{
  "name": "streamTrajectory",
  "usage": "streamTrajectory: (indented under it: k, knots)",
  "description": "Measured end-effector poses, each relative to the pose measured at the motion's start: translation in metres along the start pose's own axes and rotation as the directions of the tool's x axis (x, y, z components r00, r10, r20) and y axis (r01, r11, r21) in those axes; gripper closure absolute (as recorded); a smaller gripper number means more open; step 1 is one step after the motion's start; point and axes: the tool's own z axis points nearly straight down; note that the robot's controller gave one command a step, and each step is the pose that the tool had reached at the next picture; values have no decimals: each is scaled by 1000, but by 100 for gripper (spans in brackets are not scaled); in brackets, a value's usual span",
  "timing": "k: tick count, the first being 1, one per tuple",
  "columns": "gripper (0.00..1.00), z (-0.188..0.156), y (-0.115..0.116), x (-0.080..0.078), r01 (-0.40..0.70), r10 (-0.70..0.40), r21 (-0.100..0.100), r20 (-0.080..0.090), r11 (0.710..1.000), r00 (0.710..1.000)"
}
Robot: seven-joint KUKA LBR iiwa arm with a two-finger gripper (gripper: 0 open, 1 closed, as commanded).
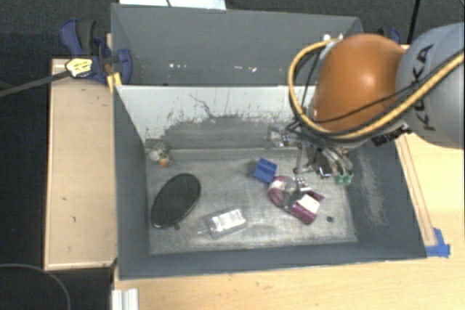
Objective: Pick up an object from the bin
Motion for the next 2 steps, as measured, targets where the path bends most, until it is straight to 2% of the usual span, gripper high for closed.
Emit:
streamTrajectory:
  k: [1, 2]
  knots:
    - [0, 103, -35, -35, -351, 351, 3, -11, 937, 936]
    - [0, 135, -25, -55, -502, 502, 3, -9, 865, 865]
